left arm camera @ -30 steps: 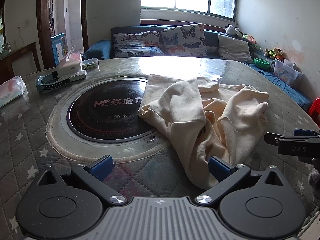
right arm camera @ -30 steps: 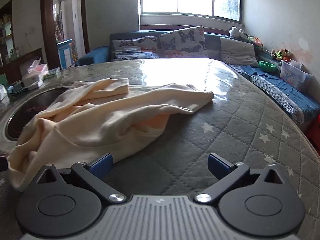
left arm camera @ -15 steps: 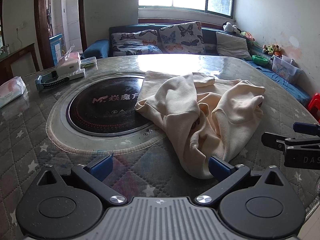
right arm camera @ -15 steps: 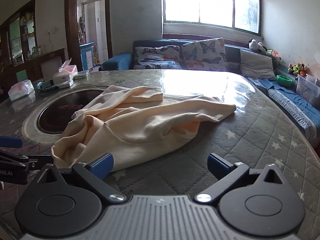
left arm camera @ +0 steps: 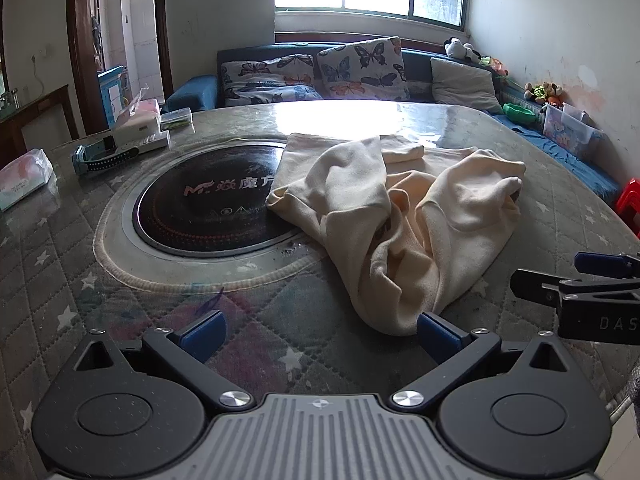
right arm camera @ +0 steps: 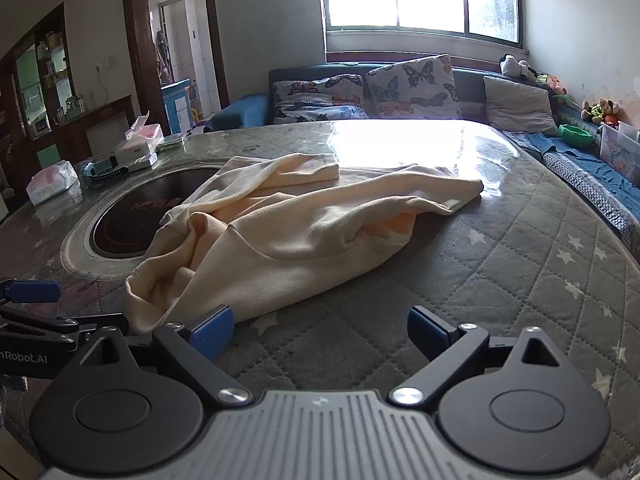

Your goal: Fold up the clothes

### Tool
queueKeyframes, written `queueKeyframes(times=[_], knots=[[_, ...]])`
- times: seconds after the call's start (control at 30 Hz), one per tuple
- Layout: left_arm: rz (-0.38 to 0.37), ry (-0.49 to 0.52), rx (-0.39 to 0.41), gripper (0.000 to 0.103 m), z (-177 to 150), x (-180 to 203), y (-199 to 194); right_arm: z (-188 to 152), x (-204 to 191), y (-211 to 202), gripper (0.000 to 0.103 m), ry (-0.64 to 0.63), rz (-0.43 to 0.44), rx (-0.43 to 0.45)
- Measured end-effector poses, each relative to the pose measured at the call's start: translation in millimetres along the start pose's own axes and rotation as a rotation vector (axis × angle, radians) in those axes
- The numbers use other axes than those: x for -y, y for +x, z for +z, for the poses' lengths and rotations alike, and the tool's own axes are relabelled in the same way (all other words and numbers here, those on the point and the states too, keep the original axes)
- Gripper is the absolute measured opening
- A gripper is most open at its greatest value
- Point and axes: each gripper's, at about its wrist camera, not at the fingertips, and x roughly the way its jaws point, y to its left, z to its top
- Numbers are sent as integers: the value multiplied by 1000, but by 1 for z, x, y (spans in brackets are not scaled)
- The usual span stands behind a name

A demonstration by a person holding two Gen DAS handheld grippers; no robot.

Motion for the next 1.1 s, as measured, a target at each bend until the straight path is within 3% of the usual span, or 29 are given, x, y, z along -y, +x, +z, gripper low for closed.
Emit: queueKeyframes(times=[1.1], knots=[[-2,19,-25,103,1,9,2,-2,11,-17,99,-21,4,13]])
